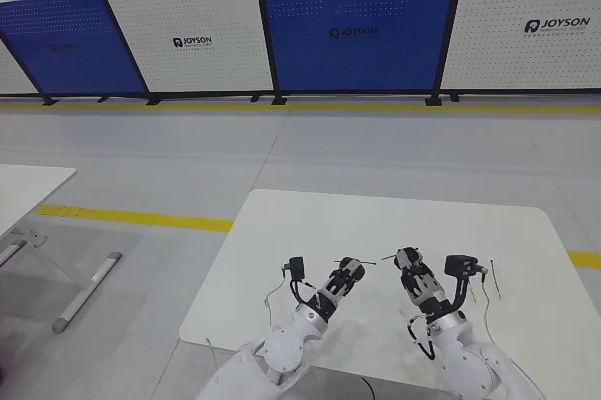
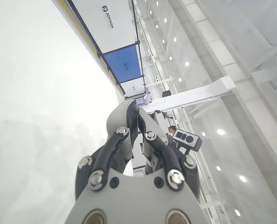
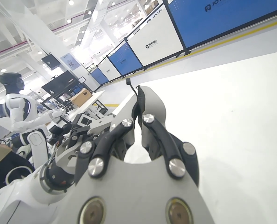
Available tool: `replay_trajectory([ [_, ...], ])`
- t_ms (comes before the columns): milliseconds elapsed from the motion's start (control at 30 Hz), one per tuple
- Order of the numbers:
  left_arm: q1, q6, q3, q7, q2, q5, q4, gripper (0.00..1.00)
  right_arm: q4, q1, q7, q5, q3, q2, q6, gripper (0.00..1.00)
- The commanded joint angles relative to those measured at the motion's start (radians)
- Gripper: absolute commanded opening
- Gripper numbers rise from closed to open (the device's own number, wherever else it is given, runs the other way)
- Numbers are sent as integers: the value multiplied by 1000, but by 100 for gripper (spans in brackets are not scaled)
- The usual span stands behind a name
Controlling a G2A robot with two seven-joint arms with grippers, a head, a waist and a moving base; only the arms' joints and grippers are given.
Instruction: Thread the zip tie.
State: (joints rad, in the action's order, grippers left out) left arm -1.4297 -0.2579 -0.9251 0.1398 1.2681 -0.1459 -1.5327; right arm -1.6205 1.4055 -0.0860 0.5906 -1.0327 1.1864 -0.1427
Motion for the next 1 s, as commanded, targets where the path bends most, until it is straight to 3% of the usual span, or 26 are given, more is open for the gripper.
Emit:
replay_trajectory([
  [0, 0, 0, 0, 0, 0, 0, 0, 0, 0, 0, 0, -1, 0, 0, -1, 0],
  [967, 0, 0, 0, 0, 0, 0, 0, 0, 18, 2, 48, 3, -9, 22, -35, 0],
])
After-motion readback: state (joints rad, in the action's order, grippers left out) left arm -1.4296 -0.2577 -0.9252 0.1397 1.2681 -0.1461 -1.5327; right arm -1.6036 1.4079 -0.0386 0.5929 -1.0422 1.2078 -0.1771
